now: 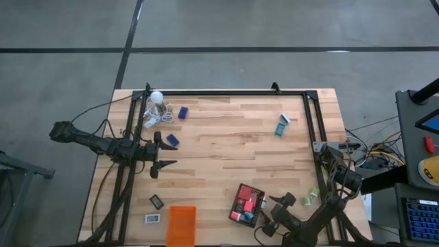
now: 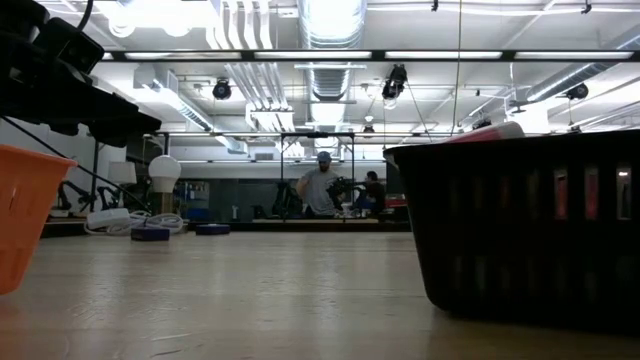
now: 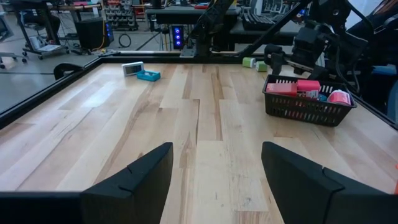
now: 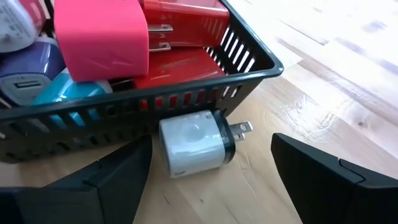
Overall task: Pick & Place Office items
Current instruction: Put the white charger adapter into the black bin
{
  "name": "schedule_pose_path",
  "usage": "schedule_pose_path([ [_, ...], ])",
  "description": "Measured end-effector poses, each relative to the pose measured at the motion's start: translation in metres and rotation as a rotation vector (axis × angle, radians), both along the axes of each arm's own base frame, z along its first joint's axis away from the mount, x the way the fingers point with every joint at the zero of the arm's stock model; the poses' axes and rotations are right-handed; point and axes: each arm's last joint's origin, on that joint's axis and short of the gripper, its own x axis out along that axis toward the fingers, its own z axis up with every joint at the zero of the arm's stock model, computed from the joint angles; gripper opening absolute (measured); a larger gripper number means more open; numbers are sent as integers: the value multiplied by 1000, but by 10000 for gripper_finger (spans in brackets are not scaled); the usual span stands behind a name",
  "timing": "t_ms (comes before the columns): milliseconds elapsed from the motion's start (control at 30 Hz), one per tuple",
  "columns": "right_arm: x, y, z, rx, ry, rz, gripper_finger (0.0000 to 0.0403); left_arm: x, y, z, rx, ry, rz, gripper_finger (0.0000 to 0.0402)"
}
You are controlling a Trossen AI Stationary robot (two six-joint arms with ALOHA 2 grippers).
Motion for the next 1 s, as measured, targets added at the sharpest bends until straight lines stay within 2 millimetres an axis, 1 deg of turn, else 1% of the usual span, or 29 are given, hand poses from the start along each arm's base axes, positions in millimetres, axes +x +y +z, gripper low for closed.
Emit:
schedule_pose_path([
  [267,6,-3,-1,-1,9,-4,326,0,0,0,0,0,0,252],
  [633,7,-4,-1,13,23,-16,324,0,0,0,0,0,0,252],
  [767,7,-3,-2,24,34,-22,303,0,0,0,0,0,0,252],
  [1000,7,-3,-2,24,34,-21,239,0,0,0,0,0,0,253],
])
